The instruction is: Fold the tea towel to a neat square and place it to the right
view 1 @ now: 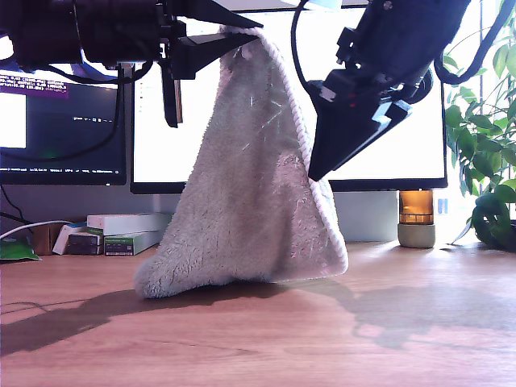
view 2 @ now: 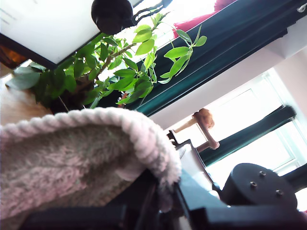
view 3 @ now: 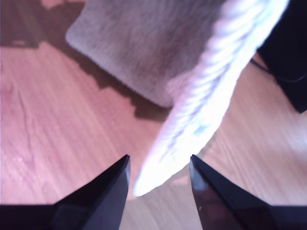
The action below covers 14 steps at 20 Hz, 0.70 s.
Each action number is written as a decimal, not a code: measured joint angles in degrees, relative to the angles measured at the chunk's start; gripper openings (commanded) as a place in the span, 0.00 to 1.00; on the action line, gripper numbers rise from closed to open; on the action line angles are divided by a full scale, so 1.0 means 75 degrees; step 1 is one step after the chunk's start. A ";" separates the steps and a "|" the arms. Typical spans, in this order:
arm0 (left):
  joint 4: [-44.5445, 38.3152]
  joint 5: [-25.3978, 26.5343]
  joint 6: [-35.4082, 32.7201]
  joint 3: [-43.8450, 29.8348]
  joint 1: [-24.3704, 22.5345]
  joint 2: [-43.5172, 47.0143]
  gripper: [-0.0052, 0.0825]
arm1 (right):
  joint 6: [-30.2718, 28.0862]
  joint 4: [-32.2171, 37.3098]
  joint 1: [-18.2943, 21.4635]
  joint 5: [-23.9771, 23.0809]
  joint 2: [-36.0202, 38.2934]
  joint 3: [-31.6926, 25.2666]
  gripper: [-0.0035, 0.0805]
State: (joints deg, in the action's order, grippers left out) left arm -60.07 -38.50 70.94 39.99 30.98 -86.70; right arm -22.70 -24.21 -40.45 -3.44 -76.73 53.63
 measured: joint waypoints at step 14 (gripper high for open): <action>-0.0219 -0.0020 0.0245 0.0000 -0.0052 0.0000 0.03 | 0.0423 0.0213 0.0085 -0.0189 -0.1058 0.0009 0.03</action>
State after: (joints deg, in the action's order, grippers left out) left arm -61.71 -38.65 72.77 39.99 30.59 -86.70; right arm -19.53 -22.61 -39.81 -4.86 -84.66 53.69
